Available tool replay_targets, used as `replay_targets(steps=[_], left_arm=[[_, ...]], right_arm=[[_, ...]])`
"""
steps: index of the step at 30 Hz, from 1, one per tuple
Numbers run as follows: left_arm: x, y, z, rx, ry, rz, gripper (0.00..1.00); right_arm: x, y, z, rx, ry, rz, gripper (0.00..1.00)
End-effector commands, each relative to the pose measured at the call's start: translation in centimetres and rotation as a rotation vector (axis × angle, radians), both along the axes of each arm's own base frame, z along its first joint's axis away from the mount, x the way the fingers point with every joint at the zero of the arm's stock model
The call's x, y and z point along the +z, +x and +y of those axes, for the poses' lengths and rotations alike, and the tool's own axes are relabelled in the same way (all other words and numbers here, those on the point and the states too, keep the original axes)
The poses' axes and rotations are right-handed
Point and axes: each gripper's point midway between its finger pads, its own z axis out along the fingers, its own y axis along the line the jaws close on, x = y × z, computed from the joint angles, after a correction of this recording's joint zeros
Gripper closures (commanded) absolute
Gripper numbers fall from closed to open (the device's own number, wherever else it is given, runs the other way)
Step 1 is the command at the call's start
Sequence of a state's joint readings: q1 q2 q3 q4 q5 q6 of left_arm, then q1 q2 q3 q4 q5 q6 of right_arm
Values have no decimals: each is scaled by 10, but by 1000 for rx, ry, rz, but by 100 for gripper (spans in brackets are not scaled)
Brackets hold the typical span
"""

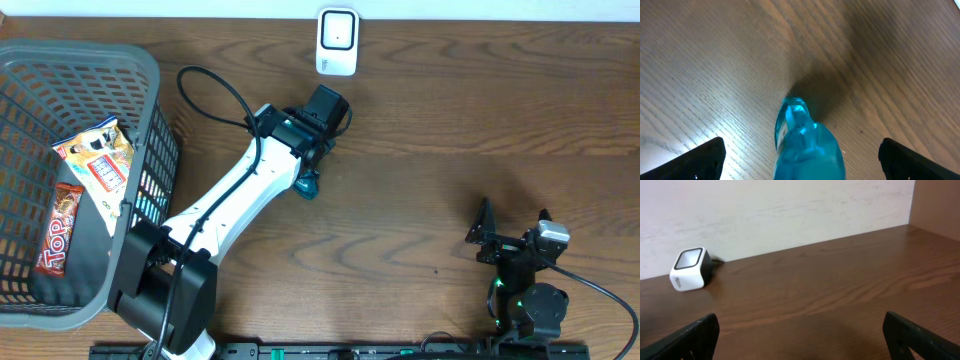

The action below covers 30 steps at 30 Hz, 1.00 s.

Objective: Scan the item barcode
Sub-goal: 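Set the bottle upright on the table and release it, then reach the left gripper into the basket and grasp the yellow snack bag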

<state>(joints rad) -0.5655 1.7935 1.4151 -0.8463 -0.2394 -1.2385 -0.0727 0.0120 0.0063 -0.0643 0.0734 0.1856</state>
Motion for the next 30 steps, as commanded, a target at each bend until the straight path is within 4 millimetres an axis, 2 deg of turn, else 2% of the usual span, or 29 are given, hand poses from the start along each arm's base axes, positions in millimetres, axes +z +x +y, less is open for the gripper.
replay_targets(steps=[1, 3, 6, 9, 11, 14, 16, 18, 21, 25, 30], left_arm=[[23, 13, -1, -75, 26, -57, 2], [40, 19, -2, -132, 31, -91, 2], [83, 30, -4, -235, 39, -164, 2], [140, 34, 3, -332, 63, -253, 2], [179, 33, 15, -377, 90, -315, 2], [228, 28, 51, -353, 162, -394, 2], [253, 20, 91, -261, 238, -426, 2], [267, 9, 136, -145, 310, -431, 2], [269, -12, 197, 25, 331, -383, 2], [250, -48, 272, 278, 333, -247, 2], [211, -66, 317, 417, 194, -124, 3]], right_arm=[[0, 0, 1, 7, -10, 1, 1], [0, 0, 1, 7, -10, 1, 1], [0, 0, 1, 7, -10, 1, 1], [0, 0, 1, 7, -10, 1, 1], [0, 0, 1, 7, -10, 1, 1], [0, 0, 1, 7, -10, 1, 1], [0, 0, 1, 7, -10, 1, 1], [0, 0, 1, 7, -10, 1, 1], [0, 0, 1, 7, -10, 1, 1], [0, 0, 1, 7, -10, 1, 1], [0, 0, 1, 7, -10, 1, 1]])
